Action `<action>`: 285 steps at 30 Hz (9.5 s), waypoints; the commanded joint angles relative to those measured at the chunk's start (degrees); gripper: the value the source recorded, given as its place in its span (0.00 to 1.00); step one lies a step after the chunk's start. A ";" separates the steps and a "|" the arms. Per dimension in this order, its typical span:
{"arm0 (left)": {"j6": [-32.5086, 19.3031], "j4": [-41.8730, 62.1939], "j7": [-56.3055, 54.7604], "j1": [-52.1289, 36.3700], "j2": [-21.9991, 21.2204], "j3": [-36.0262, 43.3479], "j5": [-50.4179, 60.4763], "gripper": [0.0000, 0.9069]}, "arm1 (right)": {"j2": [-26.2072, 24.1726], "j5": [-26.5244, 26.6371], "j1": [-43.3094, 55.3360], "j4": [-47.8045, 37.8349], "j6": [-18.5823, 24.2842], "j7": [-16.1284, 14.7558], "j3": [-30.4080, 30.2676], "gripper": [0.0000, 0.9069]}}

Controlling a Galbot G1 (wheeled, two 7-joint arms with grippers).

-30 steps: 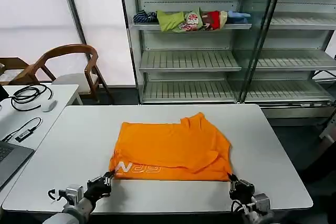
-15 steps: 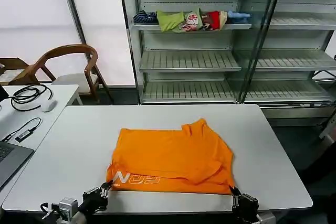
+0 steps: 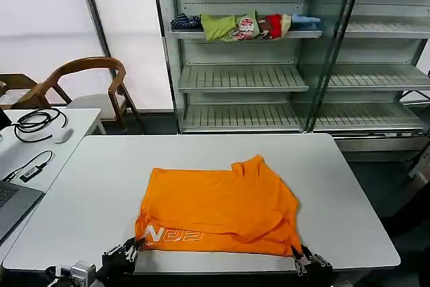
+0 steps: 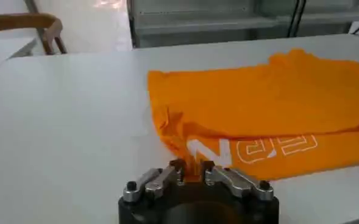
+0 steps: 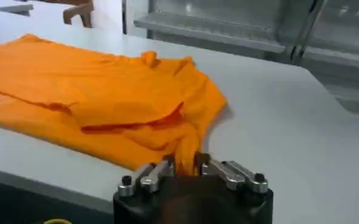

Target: Fold and organize the clothes.

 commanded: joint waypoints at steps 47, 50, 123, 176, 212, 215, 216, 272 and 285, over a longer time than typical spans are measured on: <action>0.39 42.61 4.00 -52.87 -0.32 21.92 -3.55 1.00 | 14.00 6.93 67.90 -51.58 -10.55 9.01 -22.68 1.00; -0.18 44.51 4.45 -53.87 -0.86 22.57 -3.02 1.00 | 15.33 6.29 68.80 -54.25 -9.92 8.82 -22.58 1.00; -1.68 38.92 6.88 -49.07 -0.35 21.04 -6.10 0.03 | 13.49 10.34 62.08 -43.97 -7.72 7.13 -21.90 0.00; -2.92 15.59 7.80 -20.58 1.86 5.49 -4.24 0.03 | 6.29 6.43 28.51 -10.63 -7.76 7.73 -12.66 0.00; -1.52 14.73 7.40 -19.92 2.20 6.20 1.08 1.00 | 6.40 3.39 24.61 -10.90 -7.23 7.51 -12.41 1.00; -1.45 11.46 5.68 -19.64 2.28 5.53 0.27 1.00 | 6.06 3.44 24.22 -9.97 -6.86 7.33 -11.37 1.00; -1.46 10.54 4.52 -19.57 2.33 5.41 -0.42 1.00 | 5.90 3.36 23.92 -9.64 -6.54 7.16 -10.89 1.00; -3.86 13.14 -24.47 -19.56 -1.47 18.61 -9.44 0.02 | 6.19 0.88 18.15 -2.78 -2.56 5.89 -2.02 1.00; -2.31 11.78 -21.70 -21.21 1.71 13.46 -7.29 0.02 | 5.97 0.55 18.71 -3.09 -2.68 6.16 -2.26 1.00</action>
